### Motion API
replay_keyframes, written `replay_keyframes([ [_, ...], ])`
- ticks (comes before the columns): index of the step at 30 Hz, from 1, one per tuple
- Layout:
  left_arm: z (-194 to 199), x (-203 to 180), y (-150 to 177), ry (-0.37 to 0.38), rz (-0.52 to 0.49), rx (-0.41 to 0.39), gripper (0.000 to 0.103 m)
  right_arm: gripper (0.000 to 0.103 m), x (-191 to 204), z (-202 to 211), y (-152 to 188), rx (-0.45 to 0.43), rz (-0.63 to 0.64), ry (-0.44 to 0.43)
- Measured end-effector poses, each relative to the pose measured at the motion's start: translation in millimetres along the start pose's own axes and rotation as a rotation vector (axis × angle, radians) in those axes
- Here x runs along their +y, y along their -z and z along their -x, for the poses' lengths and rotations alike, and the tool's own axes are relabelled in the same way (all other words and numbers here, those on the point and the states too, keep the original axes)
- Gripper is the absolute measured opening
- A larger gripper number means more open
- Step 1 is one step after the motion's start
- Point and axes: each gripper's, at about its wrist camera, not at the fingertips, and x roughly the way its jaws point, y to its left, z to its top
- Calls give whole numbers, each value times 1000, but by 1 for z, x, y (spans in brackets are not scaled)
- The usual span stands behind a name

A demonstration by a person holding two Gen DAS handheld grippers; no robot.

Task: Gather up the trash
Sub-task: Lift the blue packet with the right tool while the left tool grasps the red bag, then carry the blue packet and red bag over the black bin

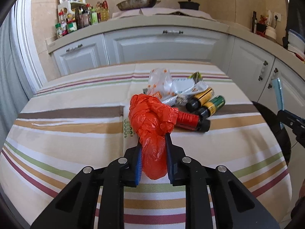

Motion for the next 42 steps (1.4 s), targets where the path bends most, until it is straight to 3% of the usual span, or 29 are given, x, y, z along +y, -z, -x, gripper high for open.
replay_keyframes([
  [16, 39, -33, -32, 95, -6, -163, 21, 22, -9, 37, -12, -103, 18, 84],
  [28, 41, -101, -47, 226, -123, -224, 22, 22, -49, 58, -16, -150, -21, 186],
  [42, 18, -170, -56, 296, -207, -222, 22, 22, -100, 50, -15, -160, -76, 253],
])
